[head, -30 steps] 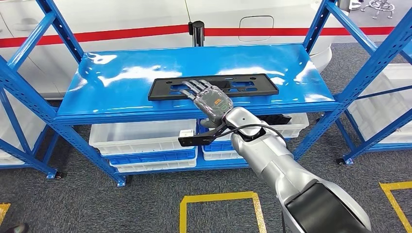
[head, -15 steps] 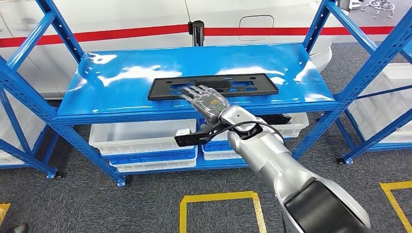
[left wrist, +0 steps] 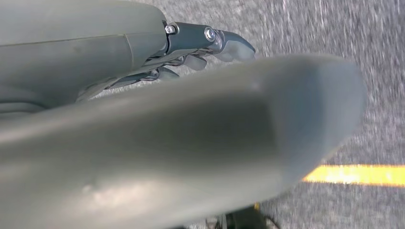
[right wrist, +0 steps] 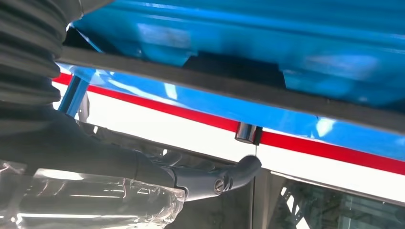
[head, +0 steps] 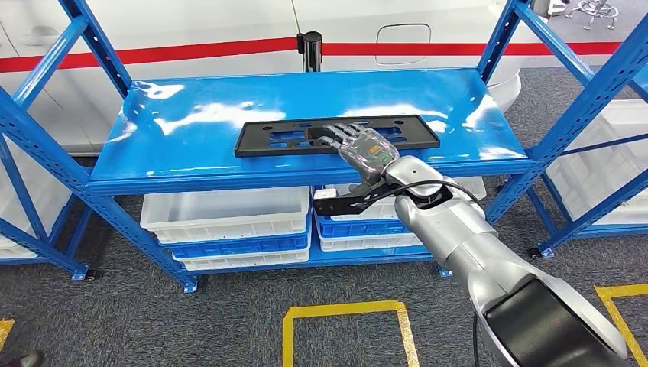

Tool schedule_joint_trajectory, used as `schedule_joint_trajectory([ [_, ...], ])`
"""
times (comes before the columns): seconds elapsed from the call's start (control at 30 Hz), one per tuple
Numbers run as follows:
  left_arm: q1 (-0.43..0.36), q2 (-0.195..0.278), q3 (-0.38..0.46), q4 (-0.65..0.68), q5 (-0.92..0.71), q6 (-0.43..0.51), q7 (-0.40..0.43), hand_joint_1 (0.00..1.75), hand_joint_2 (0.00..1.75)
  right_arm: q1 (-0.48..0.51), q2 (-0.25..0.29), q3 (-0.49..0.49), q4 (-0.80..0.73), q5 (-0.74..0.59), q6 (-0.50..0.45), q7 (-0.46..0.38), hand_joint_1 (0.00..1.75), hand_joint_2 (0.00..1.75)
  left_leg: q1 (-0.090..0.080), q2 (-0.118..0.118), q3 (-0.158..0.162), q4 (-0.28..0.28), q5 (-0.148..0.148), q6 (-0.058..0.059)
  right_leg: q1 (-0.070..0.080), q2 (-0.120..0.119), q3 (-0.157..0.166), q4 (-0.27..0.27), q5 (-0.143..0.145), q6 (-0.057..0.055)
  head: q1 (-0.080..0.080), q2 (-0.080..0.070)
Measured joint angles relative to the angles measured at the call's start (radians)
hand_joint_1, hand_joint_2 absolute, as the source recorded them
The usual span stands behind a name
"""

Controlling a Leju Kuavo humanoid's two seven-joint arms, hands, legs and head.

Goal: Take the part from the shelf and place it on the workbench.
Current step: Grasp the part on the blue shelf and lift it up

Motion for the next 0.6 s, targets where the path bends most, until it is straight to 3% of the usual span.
schedule_joint_trajectory([
  [0.07,0.0,0.001,0.004,0.0,0.002,0.021,0.001,0.0,0.0,-0.011,-0.004,0.008,0.0,-0.01,0.006,-0.002,0.0,1.75,0.004,0.001,0.01,-0.007,0.001,0.013,0.003,0.0,-0.022,0.042,-0.015,0.001,0.002,0.0],
  [0.17,-0.001,0.004,0.006,0.0,0.004,0.031,0.003,0.0,0.0,-0.02,-0.009,0.02,0.0,-0.017,0.007,-0.003,0.0,1.75,0.008,0.003,0.015,-0.009,0.002,0.018,0.002,0.001,-0.122,0.216,-0.078,-0.008,0.006,0.0],
  [0.23,0.0,0.005,0.006,0.0,0.004,0.031,0.005,0.0,0.0,-0.018,-0.013,0.029,0.002,-0.02,0.006,-0.003,0.0,1.75,0.009,0.002,0.018,-0.008,-0.002,0.015,0.0,0.001,-0.176,0.291,-0.094,-0.004,0.007,0.0],
  [0.27,0.001,0.004,0.006,0.0,0.003,0.03,0.006,0.0,0.0,-0.018,-0.016,0.032,0.003,-0.021,0.005,-0.003,0.0,1.75,0.011,0.001,0.022,-0.007,-0.005,0.01,-0.001,0.001,-0.177,0.276,-0.079,0.004,0.008,0.0],
  [0.33,0.002,0.004,0.006,0.0,0.003,0.027,0.008,0.0,0.0,-0.021,-0.022,0.038,0.004,-0.024,0.004,-0.003,0.0,1.75,0.015,0.0,0.032,-0.006,-0.015,-0.002,-0.005,-0.003,-0.136,0.153,-0.009,0.026,0.01,0.0],
  [0.37,0.002,0.004,0.006,0.0,0.002,0.026,0.009,0.0,0.0,-0.023,-0.026,0.041,0.004,-0.025,0.003,-0.003,0.0,1.75,0.015,0.001,0.037,-0.004,-0.022,-0.009,-0.004,-0.006,-0.113,0.085,0.016,0.026,0.011,0.0],
  [0.43,0.001,0.006,0.006,0.0,0.001,0.024,0.009,0.0,0.0,-0.027,-0.031,0.047,0.005,-0.027,0.002,-0.003,0.0,1.75,0.013,0.004,0.038,0.0,-0.032,-0.023,0.0,-0.01,-0.087,0.017,0.036,0.003,0.011,0.0],
  [0.5,0.0,0.007,0.006,0.0,0.001,0.024,0.009,0.0,0.0,-0.026,-0.034,0.052,0.006,-0.027,0.001,-0.003,0.0,1.75,0.014,0.007,0.037,0.005,-0.037,-0.033,0.001,-0.005,-0.078,0.013,0.032,-0.026,0.007,0.0],
  [0.57,0.0,0.008,0.006,0.0,0.0,0.024,0.009,0.0,0.0,-0.029,-0.036,0.055,0.006,-0.027,0.0,-0.003,0.0,1.75,0.021,0.0,0.018,0.045,-0.039,-0.042,-0.001,0.002,-0.068,0.012,0.03,-0.04,0.004,0.0],
  [0.6,0.0,0.008,0.006,0.0,-0.001,0.024,0.009,0.0,0.0,-0.032,-0.035,0.055,0.006,-0.027,0.0,-0.003,0.0,1.75,0.024,-0.005,-0.01,0.092,-0.045,-0.047,-0.003,0.006,-0.062,0.01,0.026,-0.046,0.002,0.0],
])
